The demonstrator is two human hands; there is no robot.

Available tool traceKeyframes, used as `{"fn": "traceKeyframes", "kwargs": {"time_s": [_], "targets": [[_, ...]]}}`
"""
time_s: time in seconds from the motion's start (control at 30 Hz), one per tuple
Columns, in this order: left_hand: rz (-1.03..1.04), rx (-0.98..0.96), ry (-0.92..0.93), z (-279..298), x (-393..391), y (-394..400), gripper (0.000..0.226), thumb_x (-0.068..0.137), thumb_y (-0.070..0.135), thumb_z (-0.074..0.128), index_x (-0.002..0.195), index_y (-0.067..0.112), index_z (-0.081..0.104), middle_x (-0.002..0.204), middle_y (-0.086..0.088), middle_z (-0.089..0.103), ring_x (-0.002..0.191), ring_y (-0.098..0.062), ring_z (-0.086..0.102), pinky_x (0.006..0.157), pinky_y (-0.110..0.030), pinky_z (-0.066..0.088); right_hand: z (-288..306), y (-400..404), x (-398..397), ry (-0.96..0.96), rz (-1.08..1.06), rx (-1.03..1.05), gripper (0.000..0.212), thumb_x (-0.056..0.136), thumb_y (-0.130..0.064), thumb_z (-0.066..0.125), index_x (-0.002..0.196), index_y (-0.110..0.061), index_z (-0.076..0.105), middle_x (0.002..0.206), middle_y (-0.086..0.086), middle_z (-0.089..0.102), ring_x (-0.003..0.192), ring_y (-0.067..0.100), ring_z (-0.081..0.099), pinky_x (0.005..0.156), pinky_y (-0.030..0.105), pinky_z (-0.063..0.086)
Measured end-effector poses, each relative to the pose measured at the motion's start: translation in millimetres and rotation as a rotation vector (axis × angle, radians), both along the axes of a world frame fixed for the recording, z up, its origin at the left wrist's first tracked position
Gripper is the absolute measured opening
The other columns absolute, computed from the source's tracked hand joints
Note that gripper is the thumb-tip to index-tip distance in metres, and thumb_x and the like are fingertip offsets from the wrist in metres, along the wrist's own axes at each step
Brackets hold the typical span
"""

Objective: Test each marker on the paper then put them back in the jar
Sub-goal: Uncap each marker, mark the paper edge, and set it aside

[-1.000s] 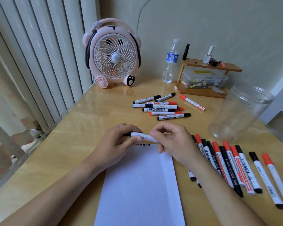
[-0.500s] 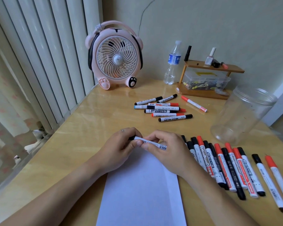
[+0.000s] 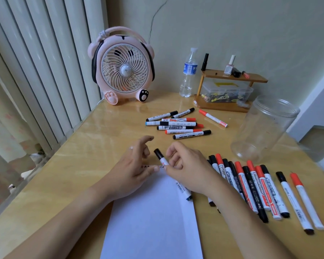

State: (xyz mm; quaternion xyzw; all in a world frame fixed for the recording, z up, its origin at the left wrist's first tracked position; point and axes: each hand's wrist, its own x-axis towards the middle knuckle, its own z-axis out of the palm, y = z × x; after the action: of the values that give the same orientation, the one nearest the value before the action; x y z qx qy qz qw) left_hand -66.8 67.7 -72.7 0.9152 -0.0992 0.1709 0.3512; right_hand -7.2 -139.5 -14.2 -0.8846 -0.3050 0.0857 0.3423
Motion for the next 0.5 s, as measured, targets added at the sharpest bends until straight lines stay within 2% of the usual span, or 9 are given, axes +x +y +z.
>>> {"fn": "traceKeyframes", "kwargs": {"time_s": [0.07,0.13,0.2,0.33,0.43,0.5], "targets": [[0.057,0.114,0.014,-3,1,5,0.070,0.092,0.067,0.048,0.149,0.038,0.020,0.119,0.014,0.041,0.116,-0.006,0.042,0.100,-0.037,0.039,0,-3,4,-0.049,-0.084,-0.033,0.023,0.092,-0.023,0.066,0.107,-0.024,0.048,0.085,-0.002,0.063,0.078,0.016,0.061,0.072,0.037,0.056],[0.083,0.173,0.060,-3,0,10,0.067,0.090,0.070,0.044,0.147,0.041,0.024,0.126,0.020,0.040,0.122,-0.005,0.038,0.105,-0.039,0.033,-1,-7,8,-0.121,-0.156,-0.121,0.023,0.092,-0.021,0.061,0.107,-0.021,0.043,0.083,0.002,0.059,0.077,0.025,0.060,0.069,0.043,0.053],[0.103,0.196,0.087,-3,-1,13,0.064,0.088,0.073,0.042,0.144,0.044,0.030,0.131,0.025,0.039,0.128,-0.003,0.033,0.107,-0.037,0.027,-1,-10,10,-0.149,-0.220,-0.234,0.021,0.093,-0.021,0.060,0.104,-0.018,0.042,0.083,0.002,0.057,0.071,0.025,0.056,0.057,0.037,0.044],[0.172,0.257,0.109,-4,4,19,0.067,0.086,0.077,0.033,0.141,0.041,0.043,0.137,0.023,0.042,0.137,-0.004,0.030,0.113,-0.034,0.019,1,-10,10,-0.185,-0.318,-0.412,0.009,0.094,-0.018,0.057,0.093,-0.012,0.050,0.088,0.003,0.060,0.068,0.024,0.054,0.051,0.031,0.035],[0.214,0.275,0.128,-6,7,22,0.072,0.084,0.076,0.025,0.137,0.035,0.052,0.138,0.019,0.046,0.138,-0.006,0.033,0.113,-0.032,0.016,4,-12,9,-0.210,-0.391,-0.553,0.024,0.096,-0.014,0.054,0.076,-0.016,0.041,0.084,0.002,0.053,0.065,0.021,0.045,0.053,0.030,0.030],[0.231,0.284,0.125,-8,9,22,0.072,0.084,0.073,0.023,0.135,0.034,0.055,0.139,0.018,0.048,0.138,-0.007,0.036,0.112,-0.030,0.015,4,-15,12,-0.224,-0.412,-0.601,0.029,0.096,-0.012,0.054,0.073,-0.017,0.038,0.085,0.002,0.048,0.069,0.023,0.045,0.052,0.030,0.028]]}}
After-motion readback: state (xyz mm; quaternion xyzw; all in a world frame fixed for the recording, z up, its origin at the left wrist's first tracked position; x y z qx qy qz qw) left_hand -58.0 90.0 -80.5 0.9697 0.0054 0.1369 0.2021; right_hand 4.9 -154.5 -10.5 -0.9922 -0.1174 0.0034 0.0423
